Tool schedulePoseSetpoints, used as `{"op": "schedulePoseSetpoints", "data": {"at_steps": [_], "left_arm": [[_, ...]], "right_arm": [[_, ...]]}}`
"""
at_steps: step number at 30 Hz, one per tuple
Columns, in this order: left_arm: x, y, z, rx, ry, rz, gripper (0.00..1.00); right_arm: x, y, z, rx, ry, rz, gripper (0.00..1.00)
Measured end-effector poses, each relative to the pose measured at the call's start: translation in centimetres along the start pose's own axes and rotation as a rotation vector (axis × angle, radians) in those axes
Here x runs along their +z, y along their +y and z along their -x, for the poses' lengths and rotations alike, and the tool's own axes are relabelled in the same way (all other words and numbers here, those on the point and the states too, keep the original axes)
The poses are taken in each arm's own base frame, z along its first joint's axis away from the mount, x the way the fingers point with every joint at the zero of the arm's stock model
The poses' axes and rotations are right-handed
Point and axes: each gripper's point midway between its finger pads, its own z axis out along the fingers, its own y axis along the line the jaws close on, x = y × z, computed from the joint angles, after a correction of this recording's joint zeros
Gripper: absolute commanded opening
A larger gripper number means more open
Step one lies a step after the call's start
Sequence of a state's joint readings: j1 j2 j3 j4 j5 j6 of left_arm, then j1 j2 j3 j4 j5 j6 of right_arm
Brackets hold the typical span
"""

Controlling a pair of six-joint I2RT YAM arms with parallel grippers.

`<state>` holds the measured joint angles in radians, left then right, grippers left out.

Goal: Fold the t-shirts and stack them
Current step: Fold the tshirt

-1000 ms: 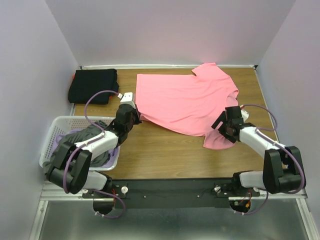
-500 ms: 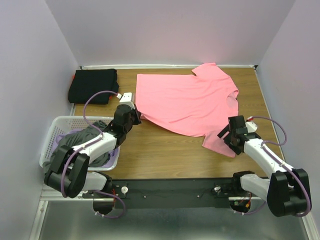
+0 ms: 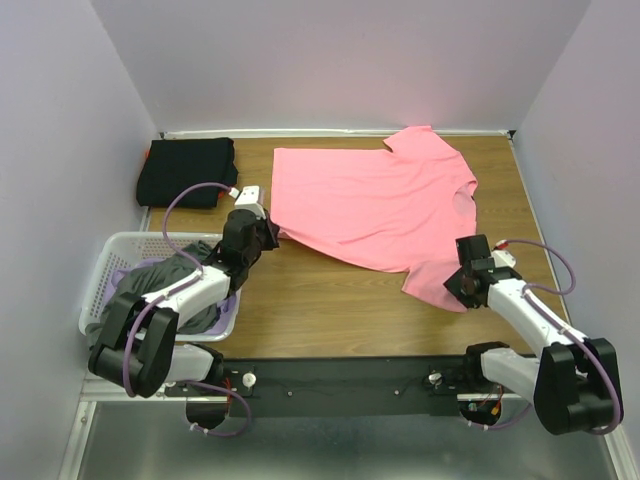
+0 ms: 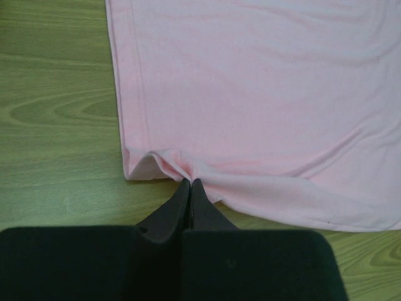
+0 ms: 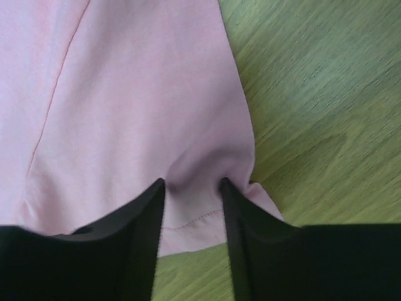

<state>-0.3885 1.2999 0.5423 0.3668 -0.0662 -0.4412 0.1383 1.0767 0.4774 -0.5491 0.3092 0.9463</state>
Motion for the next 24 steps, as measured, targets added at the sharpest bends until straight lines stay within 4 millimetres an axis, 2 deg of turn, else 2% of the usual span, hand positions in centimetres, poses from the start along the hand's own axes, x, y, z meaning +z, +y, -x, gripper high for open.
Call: {"op": "schedulePoseSetpoints", "data": {"at_steps": [7, 12, 18, 21, 24], "left_arm": [[0.1, 0.7, 0.4, -0.008, -0.009, 0.016, 0.0], [0.1, 1.3, 0.6, -0.012, -0.016, 0.031, 0.0], [0.1, 1.5, 0.7, -0.013, -0.017, 0.036, 0.0], [0.1, 1.6, 0.7, -0.013, -0.017, 0.038, 0.0], [0.1, 1.7, 0.7, -0.014, -0.018, 0.039, 0.0]], "right_arm": [[0.6, 0.9, 0.4, -0.019, -0.002, 0.005, 0.32], [1.3, 3.0, 1.0, -0.05, -0.008, 0.032, 0.3], [1.9, 6.9, 1.1, -0.12, -0.002, 0.07, 0.3], [2.0, 7.9, 0.9, -0.145, 0.004, 0.082, 0.32], [1.7, 8.3, 0.9, -0.162, 0.005, 0.094, 0.45]]}}
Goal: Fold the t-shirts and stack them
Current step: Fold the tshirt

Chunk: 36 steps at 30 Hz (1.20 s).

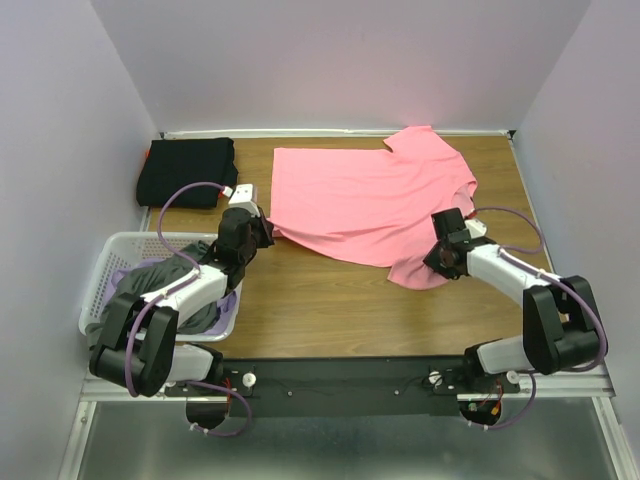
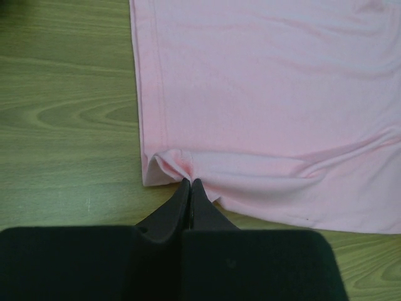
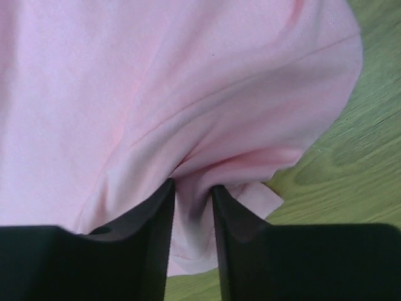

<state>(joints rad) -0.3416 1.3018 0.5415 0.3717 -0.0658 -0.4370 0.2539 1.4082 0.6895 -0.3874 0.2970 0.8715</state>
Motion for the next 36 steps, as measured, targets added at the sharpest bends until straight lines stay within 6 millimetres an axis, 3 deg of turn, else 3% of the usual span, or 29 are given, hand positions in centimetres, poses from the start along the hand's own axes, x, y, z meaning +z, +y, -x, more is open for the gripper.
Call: {"op": "schedulePoseSetpoints", "data": {"at_steps": [2, 6, 10, 13, 14, 17, 20, 31, 36], "left_arm": [[0.0, 0.0, 0.0, 0.0, 0.0, 0.0, 0.0], [0.0, 0.0, 0.0, 0.0, 0.001, 0.0, 0.0], [0.0, 0.1, -0.3, 0.0, 0.005, 0.001, 0.0], [-0.1, 0.1, -0.5, 0.0, 0.01, 0.0, 0.0], [-0.1, 0.1, -0.5, 0.0, 0.011, -0.001, 0.0], [-0.1, 0.0, -0.6, 0.0, 0.013, -0.006, 0.0], [-0.1, 0.0, -0.6, 0.0, 0.016, -0.009, 0.0], [-0.2, -0.2, -0.7, 0.0, 0.018, -0.021, 0.0], [-0.2, -0.3, -0.6, 0.0, 0.016, -0.029, 0.0]], "right_arm": [[-0.4, 0.1, 0.2, -0.004, -0.008, 0.01, 0.57], [-3.1, 0.5, 2.1, 0.017, -0.081, 0.07, 0.65], [-6.1, -0.6, 3.6, 0.059, -0.163, 0.087, 0.64], [-7.2, -2.2, 3.2, 0.086, -0.187, 0.08, 0.52], [-7.2, -2.6, 2.9, 0.091, -0.184, 0.072, 0.44], [-6.5, -4.5, 0.7, 0.094, -0.131, 0.022, 0.35], [-5.9, -5.6, -0.8, 0.092, -0.083, -0.012, 0.31], [-5.0, -6.5, -4.2, 0.098, 0.048, -0.041, 0.34], [-4.8, -7.7, -5.7, 0.097, 0.087, -0.073, 0.46]]}}
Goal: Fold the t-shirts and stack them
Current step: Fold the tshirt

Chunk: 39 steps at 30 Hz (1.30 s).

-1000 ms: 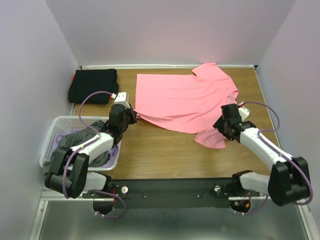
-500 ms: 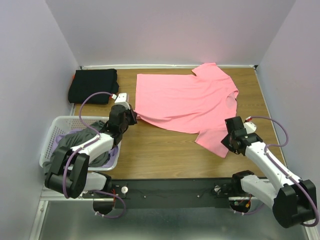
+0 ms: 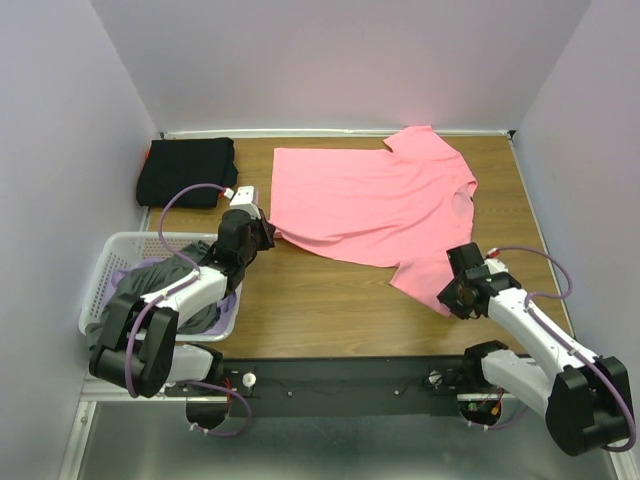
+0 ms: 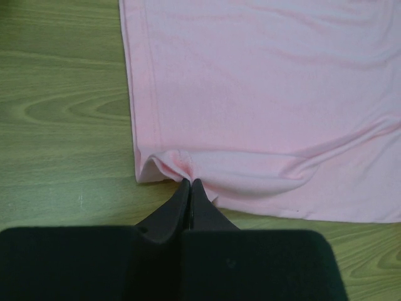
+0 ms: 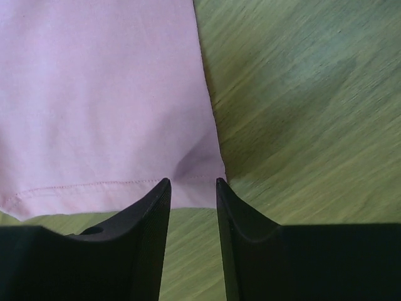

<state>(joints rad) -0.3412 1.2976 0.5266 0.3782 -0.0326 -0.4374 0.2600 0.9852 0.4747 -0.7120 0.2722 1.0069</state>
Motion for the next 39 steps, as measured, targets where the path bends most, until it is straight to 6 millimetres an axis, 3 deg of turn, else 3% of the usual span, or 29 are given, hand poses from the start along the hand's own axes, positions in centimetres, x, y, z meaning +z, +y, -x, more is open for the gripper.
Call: {"op": "schedulePoseSetpoints", "data": {"at_steps": [7, 14, 19, 23, 26, 34, 39], "left_arm": [[0.0, -0.1, 0.1, 0.0, -0.003, -0.004, 0.0], [-0.1, -0.1, 0.2, 0.0, -0.006, -0.005, 0.0], [-0.1, -0.1, 0.2, 0.0, -0.005, -0.005, 0.0], [-0.1, -0.1, 0.2, 0.0, -0.005, -0.005, 0.0], [-0.1, -0.1, 0.2, -0.001, -0.006, -0.004, 0.0], [-0.2, 0.0, 0.1, -0.001, -0.005, -0.003, 0.0], [-0.3, 0.0, 0.0, -0.002, -0.004, -0.002, 0.0]], "right_arm": [[0.0, -0.4, -0.3, 0.001, 0.012, -0.016, 0.54], [0.2, -0.6, -0.7, -0.019, 0.029, -0.035, 0.52], [0.2, -0.6, -0.9, -0.028, 0.033, -0.038, 0.4], [0.1, -0.4, -1.1, -0.04, 0.038, -0.034, 0.14], [0.1, -0.4, -1.2, -0.035, 0.037, -0.033, 0.02], [-1.4, 0.6, -0.2, -0.001, -0.016, 0.059, 0.02], [-4.6, 2.1, 2.0, 0.045, -0.094, 0.17, 0.02]]}}
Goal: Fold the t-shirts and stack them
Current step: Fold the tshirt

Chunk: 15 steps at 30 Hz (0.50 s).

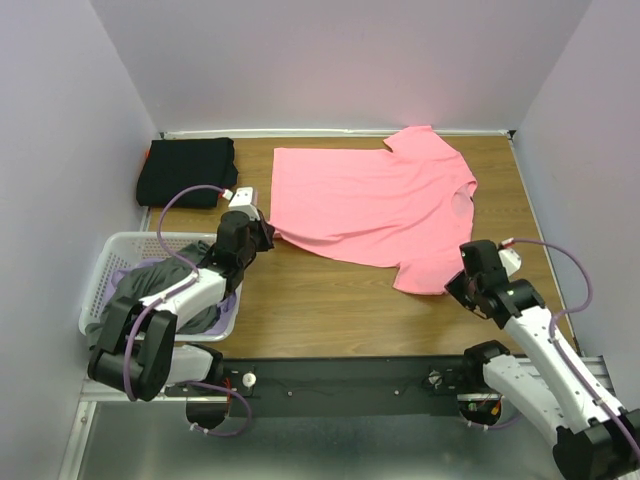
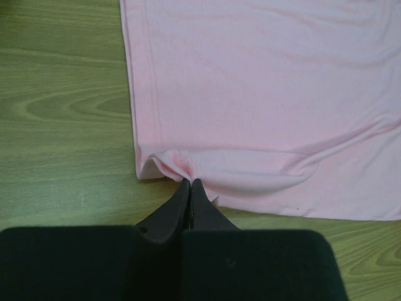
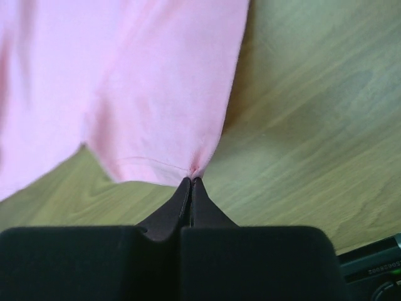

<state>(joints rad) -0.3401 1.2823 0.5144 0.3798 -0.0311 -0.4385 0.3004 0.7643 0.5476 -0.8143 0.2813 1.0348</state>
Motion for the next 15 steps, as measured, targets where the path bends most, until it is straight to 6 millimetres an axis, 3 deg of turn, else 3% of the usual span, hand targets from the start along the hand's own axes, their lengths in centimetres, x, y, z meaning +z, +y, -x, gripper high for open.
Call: {"op": "schedulePoseSetpoints", "data": {"at_steps": [5, 15], "left_arm": [[-0.3, 0.0, -0.1, -0.01, -0.001, -0.001, 0.0], [-3.2, -0.7, 1.1, -0.042, -0.052, -0.023, 0.0]], "right_arm": [[-2.8, 2.6, 3.4, 0.016, -0.094, 0.082, 0.02], [-7.1, 3.4, 6.8, -0.019, -0.232, 0.17, 0.01]]}}
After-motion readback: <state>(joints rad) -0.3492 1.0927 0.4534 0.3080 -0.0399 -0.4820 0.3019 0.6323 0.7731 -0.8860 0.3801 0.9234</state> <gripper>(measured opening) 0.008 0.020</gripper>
